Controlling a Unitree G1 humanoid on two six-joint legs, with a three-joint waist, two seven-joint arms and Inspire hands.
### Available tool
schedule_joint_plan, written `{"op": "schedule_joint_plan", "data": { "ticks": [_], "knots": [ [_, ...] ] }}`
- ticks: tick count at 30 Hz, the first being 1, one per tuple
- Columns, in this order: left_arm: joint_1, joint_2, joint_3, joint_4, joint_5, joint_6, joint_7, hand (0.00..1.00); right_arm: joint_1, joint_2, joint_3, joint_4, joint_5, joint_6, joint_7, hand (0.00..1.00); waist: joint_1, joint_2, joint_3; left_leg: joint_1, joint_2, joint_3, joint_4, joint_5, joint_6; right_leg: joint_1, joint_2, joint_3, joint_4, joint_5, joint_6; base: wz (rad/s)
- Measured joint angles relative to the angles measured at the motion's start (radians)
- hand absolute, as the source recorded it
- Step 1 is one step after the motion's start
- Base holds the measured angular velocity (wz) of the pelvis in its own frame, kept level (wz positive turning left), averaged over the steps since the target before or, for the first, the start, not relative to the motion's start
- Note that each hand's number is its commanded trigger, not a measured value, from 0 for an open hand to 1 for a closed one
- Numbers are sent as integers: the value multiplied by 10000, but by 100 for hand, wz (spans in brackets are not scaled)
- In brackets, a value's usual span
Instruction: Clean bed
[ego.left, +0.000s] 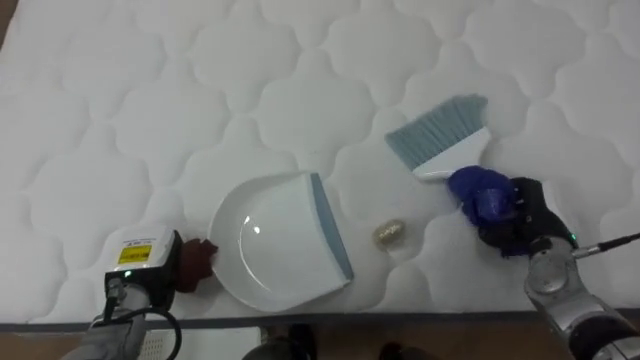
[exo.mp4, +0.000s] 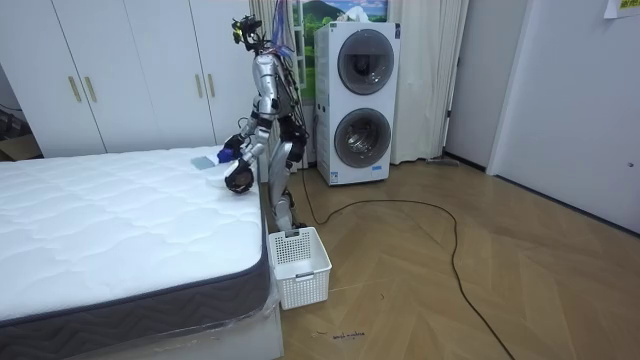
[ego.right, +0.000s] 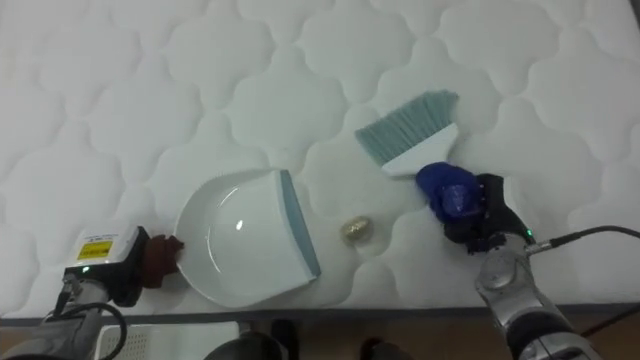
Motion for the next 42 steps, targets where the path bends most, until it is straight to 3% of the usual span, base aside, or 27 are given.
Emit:
{"op": "schedule_joint_plan", "data": {
  "ticks": [8, 25, 31, 32, 34, 35, 40, 42],
  "knots": [
    [-37, -34, -3, -43, 1, 67, 0, 100, 200, 7, 266, -4, 4, 380, -233, 100, -28, -8, 5, -80, 6, 15, -4, -12, 16, -64, -6, -21, 16, -1, 1, 1],
    [-100, -36, -1, -136, -2, 241, 36, 100, 216, 20, 261, -12, -195, 376, -390, 100, -159, -11, 3, -291, 14, 44, 100, -8, 24, -208, -11, -35, 18, -24, 28, 0],
    [-227, -1, -2, -131, 15, 245, 28, 100, 98, 18, 251, 6, -666, 469, -530, 100, -134, -122, 28, -358, 17, 133, 169, -10, 61, -378, -29, 136, 208, -33, 39, -4],
    [-228, 49, 0, -143, 15, 251, 29, 100, 22, 18, 227, -4, -994, 587, -543, 100, -132, -215, 26, -366, 3, 179, 163, -9, 61, -468, -17, 272, 299, -54, 56, -7],
    [-240, 158, 11, -233, 10, 289, 29, 100, -110, 15, 24, -21, -1580, 702, -574, 100, -133, -365, 95, -397, -5, 195, 201, -7, 64, -547, -39, 308, 398, -86, 48, -6],
    [-238, 245, 11, -375, 6, 353, 28, 100, -173, -14, -35, -4, -1973, 843, -659, 100, -102, -478, 78, -489, 24, 230, 244, -5, 64, -669, -36, 340, 445, -84, 40, -4],
    [-309, 507, -32, -649, 49, 391, 35, 100, -498, -529, 91, 1, -3493, 1249, -943, 100, 83, -820, 93, -728, 53, 240, 526, -26, 111, -907, -49, 350, 628, -83, 30, -3],
    [-343, 661, -32, -842, 139, 398, 112, 100, -721, -925, 124, 5, -4402, 1413, -1050, 100, 138, -1049, 170, -748, 61, 256, 526, -26, 111, -966, -49, 372, 708, -82, 25, -2]
  ]
}}
